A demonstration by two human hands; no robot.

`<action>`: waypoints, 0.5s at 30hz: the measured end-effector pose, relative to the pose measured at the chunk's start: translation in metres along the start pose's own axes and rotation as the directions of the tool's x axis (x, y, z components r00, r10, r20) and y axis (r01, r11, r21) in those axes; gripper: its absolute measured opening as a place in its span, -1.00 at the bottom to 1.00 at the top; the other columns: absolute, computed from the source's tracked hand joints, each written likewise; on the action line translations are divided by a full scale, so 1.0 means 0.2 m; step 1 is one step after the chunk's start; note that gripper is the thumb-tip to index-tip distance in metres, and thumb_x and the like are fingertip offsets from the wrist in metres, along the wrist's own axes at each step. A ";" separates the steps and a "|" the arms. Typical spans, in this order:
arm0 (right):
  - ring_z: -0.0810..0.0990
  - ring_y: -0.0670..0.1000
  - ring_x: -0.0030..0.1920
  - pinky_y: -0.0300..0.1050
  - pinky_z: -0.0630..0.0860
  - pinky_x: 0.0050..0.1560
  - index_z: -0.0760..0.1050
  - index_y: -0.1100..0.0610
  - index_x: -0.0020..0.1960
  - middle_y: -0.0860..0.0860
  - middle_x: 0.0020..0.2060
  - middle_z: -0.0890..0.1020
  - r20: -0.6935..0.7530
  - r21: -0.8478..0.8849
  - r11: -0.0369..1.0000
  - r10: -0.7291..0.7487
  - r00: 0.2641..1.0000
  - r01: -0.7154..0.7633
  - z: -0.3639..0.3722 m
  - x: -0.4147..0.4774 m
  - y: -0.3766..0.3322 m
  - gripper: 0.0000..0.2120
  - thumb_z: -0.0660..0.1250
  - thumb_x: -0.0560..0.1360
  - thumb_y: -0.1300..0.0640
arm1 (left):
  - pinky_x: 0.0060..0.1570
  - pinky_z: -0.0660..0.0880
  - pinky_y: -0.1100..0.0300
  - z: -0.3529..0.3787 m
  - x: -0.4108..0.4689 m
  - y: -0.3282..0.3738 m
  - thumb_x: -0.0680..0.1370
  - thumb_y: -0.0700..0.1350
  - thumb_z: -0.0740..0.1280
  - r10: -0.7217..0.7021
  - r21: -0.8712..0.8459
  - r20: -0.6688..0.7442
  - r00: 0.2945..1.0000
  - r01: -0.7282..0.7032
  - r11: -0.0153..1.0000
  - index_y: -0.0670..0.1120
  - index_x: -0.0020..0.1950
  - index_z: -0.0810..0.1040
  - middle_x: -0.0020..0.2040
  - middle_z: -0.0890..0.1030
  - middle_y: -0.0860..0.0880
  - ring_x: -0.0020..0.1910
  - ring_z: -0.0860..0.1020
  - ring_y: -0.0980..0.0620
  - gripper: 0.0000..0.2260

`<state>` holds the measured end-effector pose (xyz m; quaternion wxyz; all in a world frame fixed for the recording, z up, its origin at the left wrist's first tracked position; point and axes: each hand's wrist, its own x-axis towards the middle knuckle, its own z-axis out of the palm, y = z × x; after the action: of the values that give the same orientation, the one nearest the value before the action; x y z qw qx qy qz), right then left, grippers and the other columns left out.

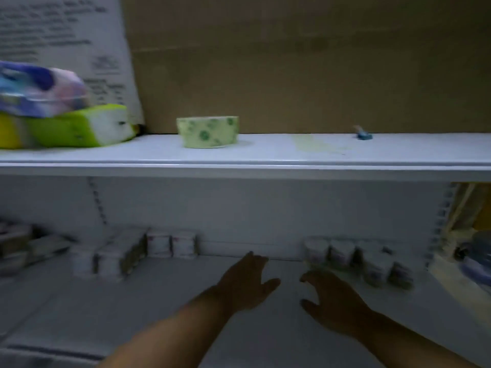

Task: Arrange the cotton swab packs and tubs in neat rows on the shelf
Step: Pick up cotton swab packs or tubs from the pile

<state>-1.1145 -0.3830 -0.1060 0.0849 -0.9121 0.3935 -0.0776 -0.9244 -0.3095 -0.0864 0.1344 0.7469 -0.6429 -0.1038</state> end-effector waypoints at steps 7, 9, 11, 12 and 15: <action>-0.11 0.04 0.54 -0.10 -0.05 0.49 -0.08 0.06 0.55 0.06 0.55 -0.10 0.108 -0.097 0.927 -0.353 0.929 0.363 0.03 0.39 -1.21 -0.35 0.13 0.58 -0.09 | 0.49 -0.07 0.05 -0.70 -0.70 -1.00 0.59 0.23 0.05 -0.277 0.361 -0.126 0.953 0.304 0.882 -0.05 0.56 -0.01 0.57 -0.05 -0.04 0.55 -0.10 -0.02 -0.38; -0.03 0.05 0.53 -0.13 0.01 0.47 -0.03 0.05 0.55 0.04 0.54 -0.02 0.073 -0.057 0.900 -0.428 0.901 0.432 0.06 0.44 -1.52 -0.34 0.16 0.56 -0.09 | 0.49 0.01 0.05 -0.80 -0.95 -1.20 0.59 0.23 0.07 -0.352 0.325 -0.188 0.917 0.397 0.859 -0.04 0.54 0.05 0.57 0.02 -0.05 0.54 -0.03 -0.03 -0.39; 0.03 0.04 0.52 -0.14 0.06 0.46 0.02 0.02 0.54 0.02 0.54 0.03 0.061 -0.019 0.867 -0.495 0.867 0.497 0.11 0.46 -1.77 -0.36 0.18 0.54 -0.08 | 0.50 -0.05 0.01 -0.85 -1.18 -1.37 0.59 0.24 0.04 -0.441 0.333 -0.169 0.881 0.472 0.816 -0.03 0.55 0.01 0.57 -0.02 -0.04 0.54 -0.06 -0.03 -0.38; 0.03 0.05 0.52 -0.13 0.06 0.47 0.03 0.02 0.54 0.03 0.54 0.03 0.080 -0.022 0.847 -0.528 0.845 0.532 0.14 0.45 -1.87 -0.36 0.18 0.53 -0.07 | 0.50 -0.09 -0.01 -0.86 -1.29 -1.45 0.59 0.25 0.03 -0.485 0.339 -0.147 0.862 0.504 0.794 -0.02 0.56 -0.02 0.57 -0.05 -0.03 0.55 -0.10 -0.02 -0.37; 0.02 0.08 0.52 -0.10 0.03 0.48 0.03 0.06 0.54 0.08 0.54 0.01 0.158 -0.065 0.790 -0.595 0.788 0.609 0.24 0.48 -2.13 -0.37 0.17 0.54 -0.04 | 0.49 -0.12 -0.03 -0.89 -1.51 -1.69 0.57 0.28 0.04 -0.568 0.245 -0.162 0.807 0.591 0.769 0.04 0.56 -0.05 0.57 -0.07 0.02 0.54 -0.16 0.02 -0.36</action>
<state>-0.7399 -0.1604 -0.0532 0.0297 -0.9962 0.0794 -0.0195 -0.5973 0.0470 -0.0365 0.0124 0.9234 -0.3833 -0.0177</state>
